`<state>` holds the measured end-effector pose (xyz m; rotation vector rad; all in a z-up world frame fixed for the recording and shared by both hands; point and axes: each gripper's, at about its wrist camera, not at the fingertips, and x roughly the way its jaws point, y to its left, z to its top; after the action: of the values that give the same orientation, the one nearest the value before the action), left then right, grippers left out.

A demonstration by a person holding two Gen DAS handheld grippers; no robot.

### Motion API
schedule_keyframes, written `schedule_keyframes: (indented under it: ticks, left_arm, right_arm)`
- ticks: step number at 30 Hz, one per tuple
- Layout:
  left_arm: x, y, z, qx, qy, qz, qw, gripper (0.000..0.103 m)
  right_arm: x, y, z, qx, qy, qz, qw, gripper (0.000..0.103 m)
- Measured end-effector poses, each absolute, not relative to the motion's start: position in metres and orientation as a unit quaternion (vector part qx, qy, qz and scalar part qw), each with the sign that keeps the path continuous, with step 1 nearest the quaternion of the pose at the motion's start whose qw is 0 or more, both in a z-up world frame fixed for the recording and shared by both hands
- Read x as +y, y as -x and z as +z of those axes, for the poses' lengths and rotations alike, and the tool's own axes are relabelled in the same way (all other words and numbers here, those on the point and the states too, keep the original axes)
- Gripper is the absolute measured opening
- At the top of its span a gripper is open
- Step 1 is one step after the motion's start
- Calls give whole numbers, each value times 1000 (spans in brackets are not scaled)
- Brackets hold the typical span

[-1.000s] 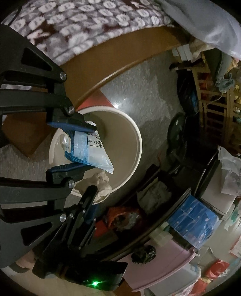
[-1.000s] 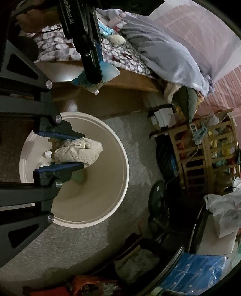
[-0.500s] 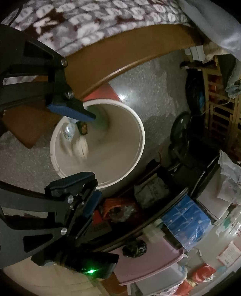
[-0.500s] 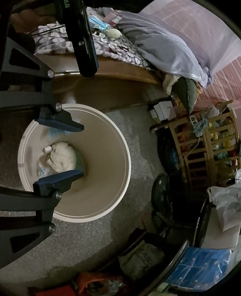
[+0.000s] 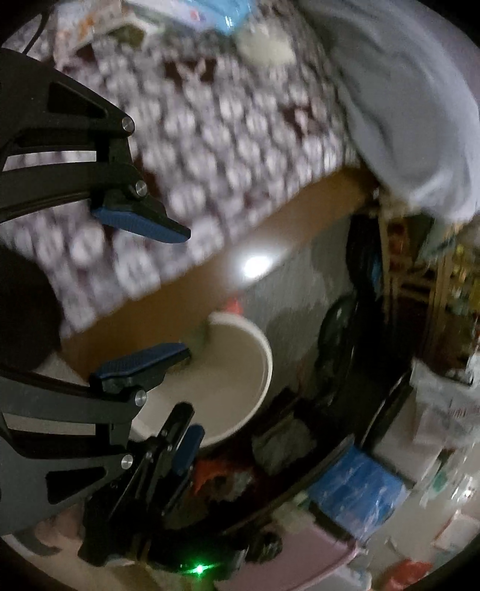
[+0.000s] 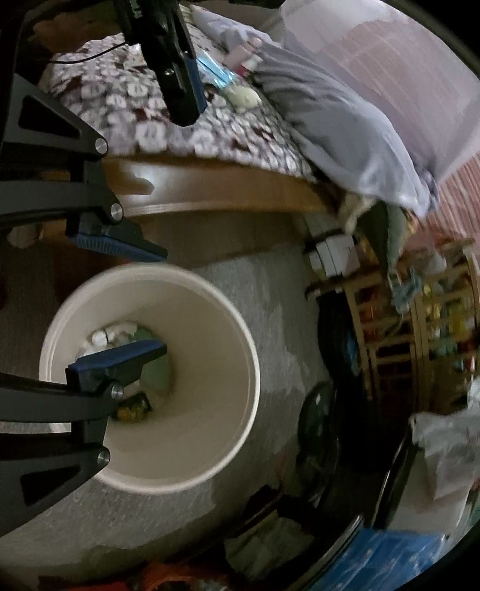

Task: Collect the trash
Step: 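Return both tools to the pile, reaching for the milk carton and plush toy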

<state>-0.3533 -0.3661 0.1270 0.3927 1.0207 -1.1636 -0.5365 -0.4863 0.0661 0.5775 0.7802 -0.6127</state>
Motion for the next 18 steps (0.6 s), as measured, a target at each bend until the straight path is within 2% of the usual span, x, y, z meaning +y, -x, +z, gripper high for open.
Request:
schedule_keyframes:
  ticks: [11,18]
  left_arm:
    - [-272,252,129,463,-153,-420,766,55]
    - [-196,174,124,469,-126,-342,805,55]
  right_arm:
    - [-430,433,71,402,-234,-196,863,43]
    - [-399,349,80,414,-222,-134,873,53]
